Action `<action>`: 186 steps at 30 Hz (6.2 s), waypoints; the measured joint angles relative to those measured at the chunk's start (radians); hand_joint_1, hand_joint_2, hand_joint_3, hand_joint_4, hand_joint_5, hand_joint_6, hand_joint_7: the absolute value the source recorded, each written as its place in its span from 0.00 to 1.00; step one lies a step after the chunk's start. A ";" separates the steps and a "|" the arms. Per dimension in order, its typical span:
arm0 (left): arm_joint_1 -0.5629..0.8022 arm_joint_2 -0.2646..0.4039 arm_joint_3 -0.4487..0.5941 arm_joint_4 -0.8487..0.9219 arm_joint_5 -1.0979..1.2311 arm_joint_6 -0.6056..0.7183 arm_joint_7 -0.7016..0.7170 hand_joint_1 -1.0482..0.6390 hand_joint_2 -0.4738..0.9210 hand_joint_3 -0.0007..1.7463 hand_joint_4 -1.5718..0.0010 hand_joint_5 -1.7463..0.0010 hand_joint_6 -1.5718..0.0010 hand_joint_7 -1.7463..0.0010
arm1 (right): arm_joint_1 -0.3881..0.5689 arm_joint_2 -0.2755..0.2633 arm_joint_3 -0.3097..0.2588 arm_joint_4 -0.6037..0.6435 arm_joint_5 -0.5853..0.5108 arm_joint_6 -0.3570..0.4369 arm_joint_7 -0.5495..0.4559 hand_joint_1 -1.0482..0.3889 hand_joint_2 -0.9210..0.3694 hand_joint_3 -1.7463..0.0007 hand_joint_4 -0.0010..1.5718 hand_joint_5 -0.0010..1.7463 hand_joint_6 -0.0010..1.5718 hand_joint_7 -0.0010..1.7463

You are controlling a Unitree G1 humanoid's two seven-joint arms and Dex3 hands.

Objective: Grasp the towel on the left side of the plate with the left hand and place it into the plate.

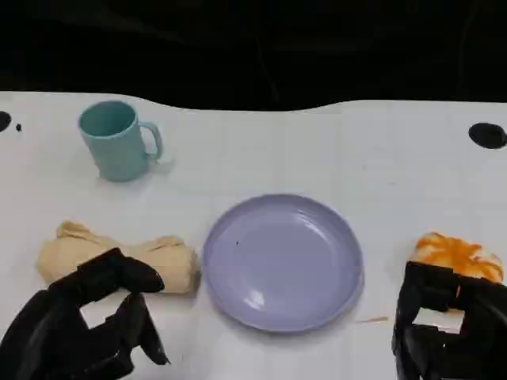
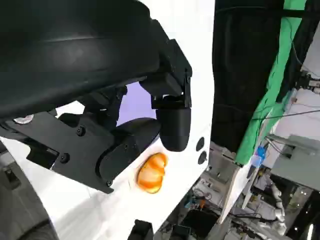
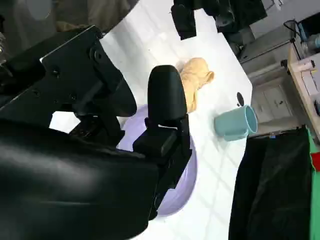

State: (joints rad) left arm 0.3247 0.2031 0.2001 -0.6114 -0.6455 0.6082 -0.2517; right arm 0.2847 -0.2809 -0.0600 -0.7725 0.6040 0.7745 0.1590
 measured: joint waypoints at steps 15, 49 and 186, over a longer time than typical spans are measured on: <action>-0.002 0.000 -0.001 0.000 -0.001 0.003 0.002 0.52 0.76 0.61 0.52 0.00 0.53 0.12 | -0.003 -0.001 0.014 0.006 -0.020 0.000 0.000 0.72 0.34 0.17 0.55 1.00 0.48 0.92; -0.019 0.123 -0.073 -0.019 0.542 -0.374 0.041 0.40 1.00 0.09 0.70 0.77 0.69 1.00 | 0.000 0.015 0.054 -0.035 -0.061 0.009 -0.022 0.73 0.34 0.17 0.55 1.00 0.48 0.91; -0.295 0.153 -0.302 0.141 1.107 -0.556 -0.091 0.34 1.00 0.10 0.79 0.65 0.74 0.94 | 0.009 0.007 0.053 -0.078 -0.059 0.054 -0.022 0.72 0.36 0.17 0.53 1.00 0.47 0.89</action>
State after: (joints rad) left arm 0.0299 0.3560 -0.1021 -0.4705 0.4611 0.0524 -0.3429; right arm 0.2936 -0.2737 -0.0067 -0.8506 0.5451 0.8288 0.1374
